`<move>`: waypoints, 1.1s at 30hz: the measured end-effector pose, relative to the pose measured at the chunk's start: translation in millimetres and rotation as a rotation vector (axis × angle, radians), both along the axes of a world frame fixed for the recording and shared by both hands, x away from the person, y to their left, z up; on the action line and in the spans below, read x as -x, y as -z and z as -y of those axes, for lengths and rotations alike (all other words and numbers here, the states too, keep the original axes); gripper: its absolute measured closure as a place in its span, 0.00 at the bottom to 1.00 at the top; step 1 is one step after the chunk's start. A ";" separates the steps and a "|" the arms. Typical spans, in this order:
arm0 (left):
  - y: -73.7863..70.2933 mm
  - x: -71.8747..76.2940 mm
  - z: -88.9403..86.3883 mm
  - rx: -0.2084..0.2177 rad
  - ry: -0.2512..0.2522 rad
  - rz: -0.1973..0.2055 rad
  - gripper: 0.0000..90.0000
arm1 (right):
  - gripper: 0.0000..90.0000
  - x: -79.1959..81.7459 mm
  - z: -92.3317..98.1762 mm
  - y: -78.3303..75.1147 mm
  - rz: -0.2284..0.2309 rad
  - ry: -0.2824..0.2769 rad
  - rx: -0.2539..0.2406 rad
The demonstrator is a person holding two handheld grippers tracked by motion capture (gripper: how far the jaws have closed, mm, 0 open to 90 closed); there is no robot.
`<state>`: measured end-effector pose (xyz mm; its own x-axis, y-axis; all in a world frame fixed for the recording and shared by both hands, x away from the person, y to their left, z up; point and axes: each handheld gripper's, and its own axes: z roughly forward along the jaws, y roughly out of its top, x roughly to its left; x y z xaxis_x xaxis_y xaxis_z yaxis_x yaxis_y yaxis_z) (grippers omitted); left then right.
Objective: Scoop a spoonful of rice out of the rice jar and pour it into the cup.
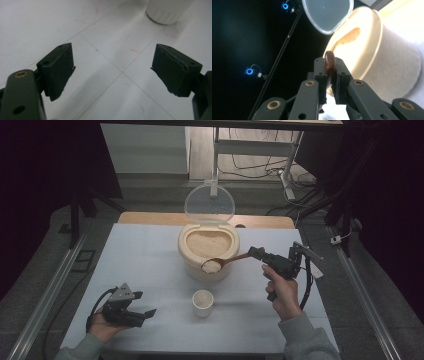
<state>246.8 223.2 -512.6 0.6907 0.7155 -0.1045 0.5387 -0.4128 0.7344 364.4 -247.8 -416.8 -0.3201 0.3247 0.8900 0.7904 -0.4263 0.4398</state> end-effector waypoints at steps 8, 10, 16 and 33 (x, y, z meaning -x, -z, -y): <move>0.2 -0.3 0.9 -0.003 0.004 -0.002 0.19 | 0.93 9.8 -3.3 19.8 -0.030 -0.042 0.029; 0.2 -0.2 0.9 -0.004 0.006 -0.001 0.19 | 0.93 11.4 -4.5 24.9 -0.038 -0.055 0.038; 0.4 -0.1 1.1 -0.004 0.006 -0.001 0.19 | 0.93 15.0 -9.0 31.6 -0.017 -0.071 0.108; 1.8 -0.8 0.5 -0.009 0.005 -0.005 0.20 | 0.93 19.7 -23.6 24.3 0.087 -0.080 0.276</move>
<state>247.6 222.7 -514.4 0.6940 0.7128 -0.1015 0.5398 -0.4218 0.7285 344.8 -224.3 -441.1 -0.4255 0.5214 0.7397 0.7708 -0.2195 0.5980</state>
